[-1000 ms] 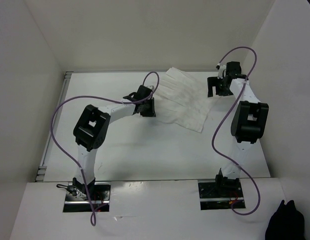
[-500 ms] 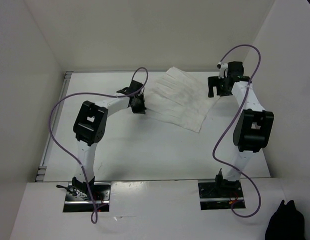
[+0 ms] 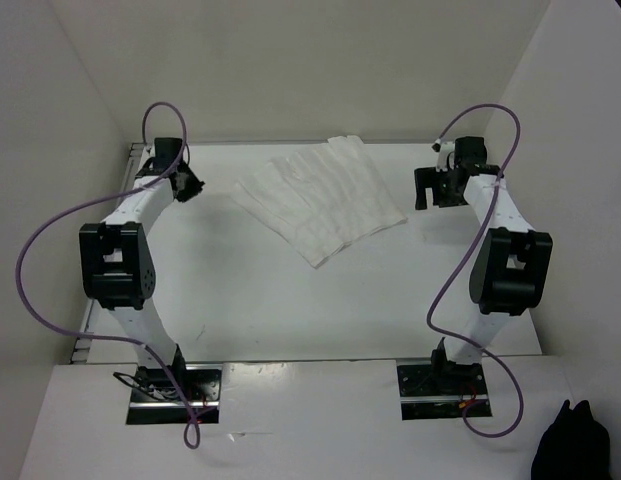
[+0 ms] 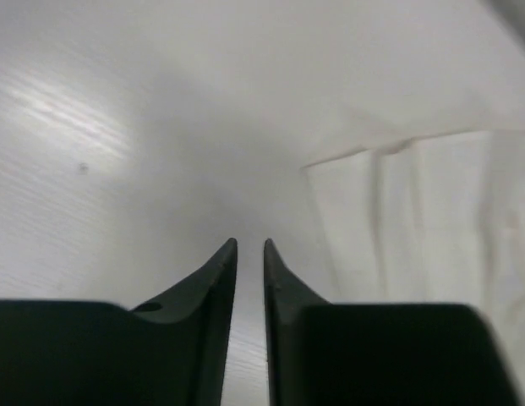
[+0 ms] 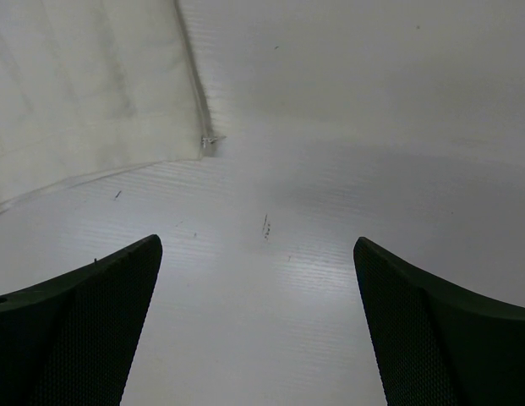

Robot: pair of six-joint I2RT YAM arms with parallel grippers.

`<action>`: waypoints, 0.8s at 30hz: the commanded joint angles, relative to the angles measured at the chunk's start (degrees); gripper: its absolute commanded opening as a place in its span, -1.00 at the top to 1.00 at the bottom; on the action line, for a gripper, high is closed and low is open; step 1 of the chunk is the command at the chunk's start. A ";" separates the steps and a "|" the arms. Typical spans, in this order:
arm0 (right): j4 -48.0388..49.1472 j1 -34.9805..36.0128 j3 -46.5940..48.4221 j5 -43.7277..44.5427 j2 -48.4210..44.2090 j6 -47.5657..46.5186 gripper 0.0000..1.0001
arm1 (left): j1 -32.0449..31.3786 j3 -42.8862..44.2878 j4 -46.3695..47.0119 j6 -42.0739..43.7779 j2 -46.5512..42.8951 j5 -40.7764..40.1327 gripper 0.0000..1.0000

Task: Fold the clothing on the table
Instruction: Move the skirt to the center of the board

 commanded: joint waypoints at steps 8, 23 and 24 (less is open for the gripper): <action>1.89 0.39 2.55 -11.16 4.55 2.40 -0.85 | -15.98 -4.47 6.85 -7.59 -2.15 23.95 -0.19; 2.94 0.39 8.26 -17.24 12.38 6.01 -0.54 | -27.68 -14.49 15.20 -25.53 -1.71 29.77 -0.29; 2.94 0.39 8.96 -17.24 12.91 6.62 -0.54 | -27.68 -15.19 15.20 -26.06 -1.10 30.38 -0.29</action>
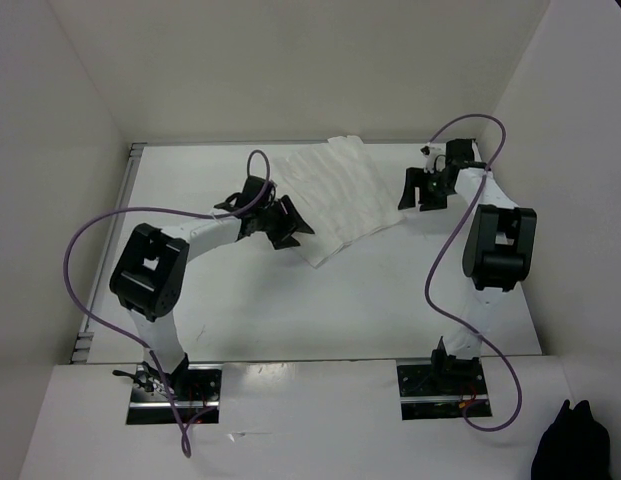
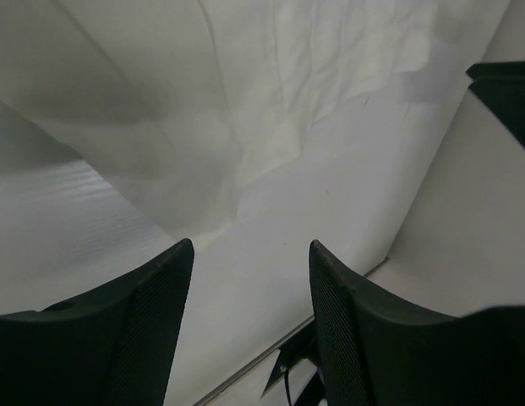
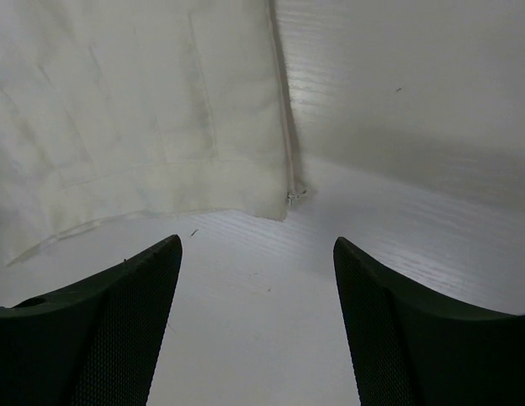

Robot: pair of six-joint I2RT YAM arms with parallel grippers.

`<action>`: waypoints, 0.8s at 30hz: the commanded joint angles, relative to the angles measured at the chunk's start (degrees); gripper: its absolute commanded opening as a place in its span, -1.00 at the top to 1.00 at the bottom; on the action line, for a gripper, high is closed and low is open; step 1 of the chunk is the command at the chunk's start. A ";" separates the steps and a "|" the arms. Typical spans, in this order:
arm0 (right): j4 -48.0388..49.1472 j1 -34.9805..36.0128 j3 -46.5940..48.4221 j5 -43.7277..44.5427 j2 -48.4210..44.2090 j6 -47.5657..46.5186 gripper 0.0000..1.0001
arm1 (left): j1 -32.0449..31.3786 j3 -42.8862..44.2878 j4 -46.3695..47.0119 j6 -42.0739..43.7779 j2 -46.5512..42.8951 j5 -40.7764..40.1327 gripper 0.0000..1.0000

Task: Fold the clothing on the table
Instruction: Move the skirt to the center of the board

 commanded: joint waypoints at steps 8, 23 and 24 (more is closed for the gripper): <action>2.79 0.39 5.56 -1.26 3.07 1.46 -0.80 | -3.17 -1.89 -5.82 -4.14 2.59 -0.27 -0.32; 2.79 0.92 3.10 2.96 3.15 1.46 -0.94 | -3.17 -0.31 -3.01 -4.14 10.23 -1.33 -0.20; 2.79 0.92 2.58 2.96 3.15 1.46 -0.94 | -3.17 -0.31 -3.01 -4.14 10.23 -0.81 -0.12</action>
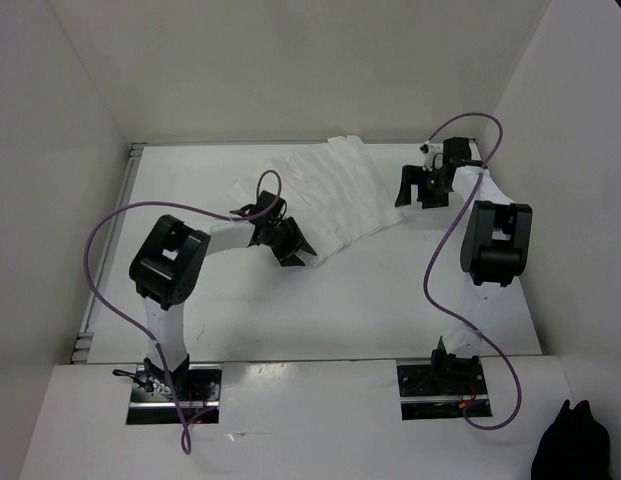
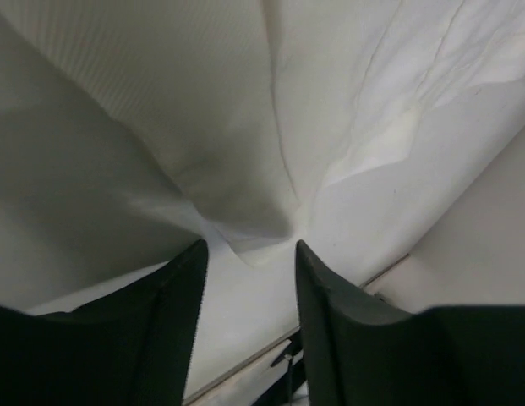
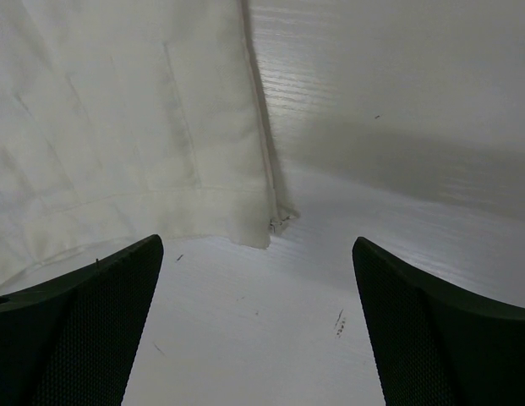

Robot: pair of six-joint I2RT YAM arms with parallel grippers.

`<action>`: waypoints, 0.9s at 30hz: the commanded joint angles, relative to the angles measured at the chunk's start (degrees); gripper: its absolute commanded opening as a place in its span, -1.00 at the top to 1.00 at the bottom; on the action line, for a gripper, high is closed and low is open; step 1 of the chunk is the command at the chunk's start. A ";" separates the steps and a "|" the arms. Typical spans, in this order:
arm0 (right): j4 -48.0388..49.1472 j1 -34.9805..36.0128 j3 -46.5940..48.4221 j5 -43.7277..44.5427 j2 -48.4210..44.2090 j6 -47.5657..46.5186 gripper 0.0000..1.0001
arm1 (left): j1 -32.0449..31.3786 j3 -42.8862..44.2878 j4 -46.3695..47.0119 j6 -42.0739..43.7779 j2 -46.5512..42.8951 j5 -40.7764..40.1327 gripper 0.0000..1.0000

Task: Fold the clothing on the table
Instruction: Move the skirt to the center of the board, then flatten the skirt out

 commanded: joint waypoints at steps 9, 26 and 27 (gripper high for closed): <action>0.51 2.06 -2.75 0.18 -0.28 -0.42 -0.94 | 3.51 -2.97 -2.21 0.60 -0.42 -6.37 1.00; -0.63 7.87 -15.58 -12.39 -2.92 7.13 -0.92 | 10.98 -10.18 -15.67 3.15 -18.45 -16.93 -0.29; -0.11 8.47 -15.58 -13.26 -2.91 7.14 -0.92 | 11.51 -11.05 -15.05 3.15 -19.84 -16.32 -0.32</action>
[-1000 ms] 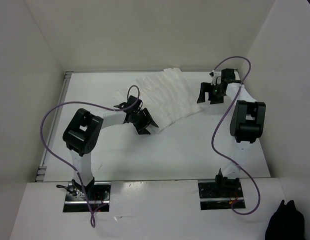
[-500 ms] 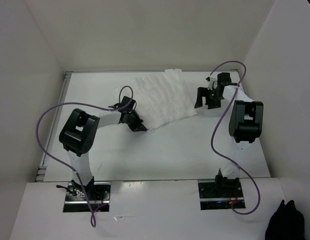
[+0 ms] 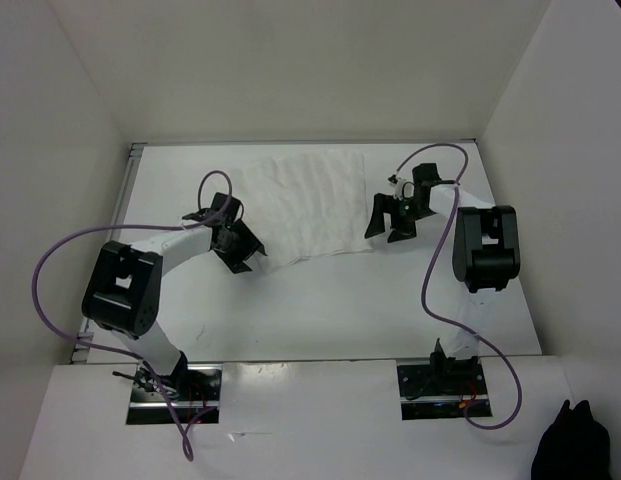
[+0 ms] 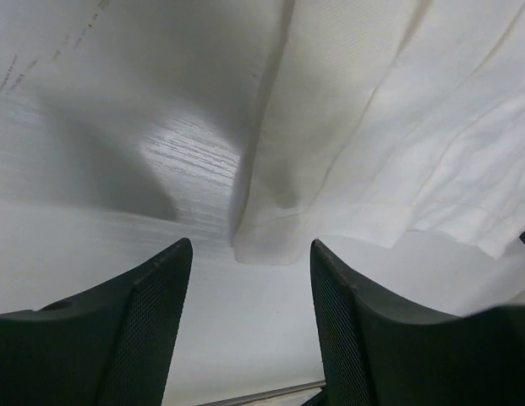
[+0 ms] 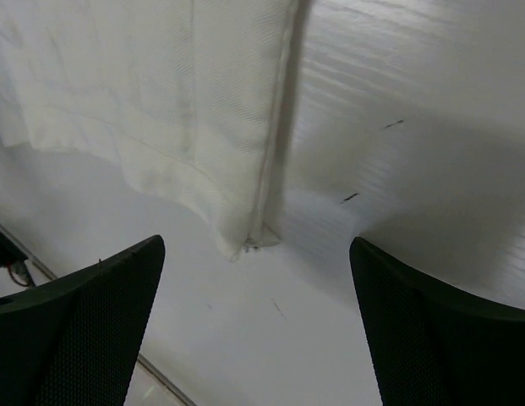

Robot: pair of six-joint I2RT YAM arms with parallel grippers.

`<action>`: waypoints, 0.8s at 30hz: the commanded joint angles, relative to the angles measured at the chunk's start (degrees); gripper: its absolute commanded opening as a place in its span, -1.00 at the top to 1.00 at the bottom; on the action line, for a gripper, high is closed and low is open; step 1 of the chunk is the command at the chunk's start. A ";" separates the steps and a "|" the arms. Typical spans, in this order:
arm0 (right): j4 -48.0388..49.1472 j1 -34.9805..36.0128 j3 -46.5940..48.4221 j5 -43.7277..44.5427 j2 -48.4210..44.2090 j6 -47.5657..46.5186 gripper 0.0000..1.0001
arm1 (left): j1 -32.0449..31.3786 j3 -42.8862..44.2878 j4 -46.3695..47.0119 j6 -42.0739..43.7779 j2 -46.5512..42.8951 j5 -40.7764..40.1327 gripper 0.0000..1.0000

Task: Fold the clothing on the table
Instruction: Flatten the skirt out

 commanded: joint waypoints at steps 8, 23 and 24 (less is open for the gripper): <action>3.68 2.32 -8.64 -5.59 0.01 3.89 -0.81 | 0.56 -5.84 5.31 1.16 -5.42 1.47 -0.21; 10.71 2.85 -11.54 -0.05 1.68 6.27 -0.58 | -1.64 -5.40 12.69 1.16 0.39 3.32 -0.12; 10.71 2.85 -11.54 -0.05 1.68 6.27 -0.58 | -1.64 -5.40 12.70 1.16 0.99 3.32 -0.12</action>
